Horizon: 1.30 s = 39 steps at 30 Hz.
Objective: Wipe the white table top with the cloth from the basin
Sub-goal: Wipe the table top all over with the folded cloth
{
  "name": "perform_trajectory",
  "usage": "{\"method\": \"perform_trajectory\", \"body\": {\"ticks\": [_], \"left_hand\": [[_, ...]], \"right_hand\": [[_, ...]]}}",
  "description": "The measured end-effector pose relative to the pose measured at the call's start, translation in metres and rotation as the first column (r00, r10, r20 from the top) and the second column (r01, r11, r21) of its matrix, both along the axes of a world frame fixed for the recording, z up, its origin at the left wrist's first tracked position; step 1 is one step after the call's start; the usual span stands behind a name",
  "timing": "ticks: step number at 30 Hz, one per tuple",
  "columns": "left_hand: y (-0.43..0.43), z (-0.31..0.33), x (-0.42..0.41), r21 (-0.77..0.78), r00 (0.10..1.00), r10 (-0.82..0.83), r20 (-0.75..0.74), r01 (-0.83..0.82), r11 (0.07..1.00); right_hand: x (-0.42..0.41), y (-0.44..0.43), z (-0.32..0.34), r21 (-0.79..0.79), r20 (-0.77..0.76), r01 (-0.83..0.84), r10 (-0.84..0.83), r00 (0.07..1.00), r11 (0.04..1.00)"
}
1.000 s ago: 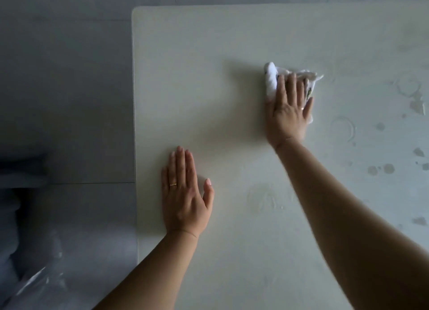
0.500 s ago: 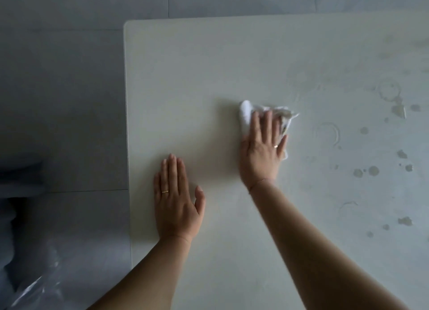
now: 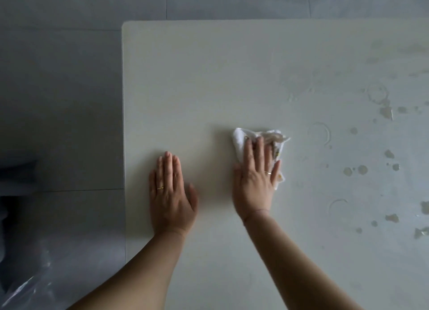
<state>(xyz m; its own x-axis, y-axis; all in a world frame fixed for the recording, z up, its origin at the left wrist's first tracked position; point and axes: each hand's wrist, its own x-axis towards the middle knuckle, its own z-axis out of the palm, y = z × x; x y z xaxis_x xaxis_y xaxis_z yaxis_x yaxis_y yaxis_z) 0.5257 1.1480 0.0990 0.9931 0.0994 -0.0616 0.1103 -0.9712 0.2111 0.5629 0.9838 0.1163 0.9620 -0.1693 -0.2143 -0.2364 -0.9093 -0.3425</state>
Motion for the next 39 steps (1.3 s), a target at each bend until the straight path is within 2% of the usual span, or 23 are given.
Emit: {"method": "perform_trajectory", "body": {"ticks": [2, 6, 10, 13, 16, 20, 23, 25, 28, 30, 32, 33, 35, 37, 39], "left_hand": [[0.001, 0.0, 0.0, 0.003, 1.0, -0.008, -0.007, 0.009, 1.0], [0.001, -0.001, 0.0, -0.013, 1.0, -0.015, -0.01, 0.015, 1.0], [-0.001, 0.0, 0.0, -0.035, 1.0, 0.009, -0.005, -0.009, 0.999], [-0.001, 0.003, -0.001, -0.033, 1.0, 0.002, -0.017, -0.002, 0.999], [0.0, 0.007, -0.002, -0.026, 0.999, -0.025, -0.036, 0.024, 0.999], [-0.004, 0.014, -0.034, -0.053, 1.0, 0.025, 0.012, -0.024, 0.998], [-0.009, 0.013, -0.079, -0.05, 1.0, -0.02, -0.016, 0.019, 0.999], [-0.009, 0.007, -0.093, -0.038, 0.997, -0.051, -0.062, 0.049, 0.998], [-0.009, 0.001, -0.096, -0.017, 0.996, -0.033, -0.077, 0.032, 0.999], [-0.008, 0.0, -0.096, -0.006, 0.996, -0.034, -0.078, 0.034, 0.999], [-0.008, 0.001, -0.096, -0.007, 0.995, -0.043, -0.086, 0.043, 0.999], [-0.008, 0.001, -0.096, -0.003, 0.995, -0.041, -0.09, 0.041, 0.999], [-0.01, 0.001, -0.096, 0.011, 0.995, -0.031, -0.091, 0.032, 0.999], [-0.01, 0.001, -0.096, 0.007, 0.997, -0.033, -0.068, 0.034, 0.999], [-0.009, 0.002, -0.096, -0.017, 0.998, -0.039, -0.05, 0.039, 0.999]], "right_hand": [[-0.007, 0.019, 0.001, 0.018, -0.004, -0.07, 0.07, 0.998, 0.997], [-0.002, 0.01, 0.004, -0.1, 0.037, -0.107, 0.111, 0.993, 0.989], [0.008, -0.004, -0.002, -0.129, 0.048, -0.252, 0.26, 0.965, 0.959], [0.011, -0.007, -0.006, -0.144, 0.051, -0.21, 0.219, 0.974, 0.967], [-0.008, 0.017, -0.007, -0.095, 0.058, -0.144, 0.149, 0.987, 0.985], [-0.065, 0.052, -0.006, -0.034, 0.067, -0.339, 0.341, 0.938, 0.94], [-0.066, 0.022, -0.011, -0.087, 0.094, -0.458, 0.465, 0.88, 0.885], [-0.062, -0.011, -0.01, -0.136, 0.096, -0.361, 0.375, 0.922, 0.923], [-0.061, -0.045, -0.005, -0.193, 0.006, -0.106, 0.11, 0.994, 0.975], [-0.063, -0.033, -0.006, -0.153, -0.016, 0.075, -0.079, 0.997, 0.985], [-0.072, 0.001, -0.004, -0.091, -0.022, 0.135, -0.137, 0.99, 0.987], [-0.082, 0.021, -0.004, -0.073, -0.011, 0.08, -0.081, 0.997, 0.994], [-0.107, 0.048, -0.003, -0.066, -0.005, -0.139, 0.138, 0.99, 0.988], [-0.118, 0.038, -0.005, -0.072, 0.02, -0.348, 0.35, 0.936, 0.935], [-0.112, 0.004, -0.008, -0.095, 0.035, -0.427, 0.431, 0.902, 0.899]]}}
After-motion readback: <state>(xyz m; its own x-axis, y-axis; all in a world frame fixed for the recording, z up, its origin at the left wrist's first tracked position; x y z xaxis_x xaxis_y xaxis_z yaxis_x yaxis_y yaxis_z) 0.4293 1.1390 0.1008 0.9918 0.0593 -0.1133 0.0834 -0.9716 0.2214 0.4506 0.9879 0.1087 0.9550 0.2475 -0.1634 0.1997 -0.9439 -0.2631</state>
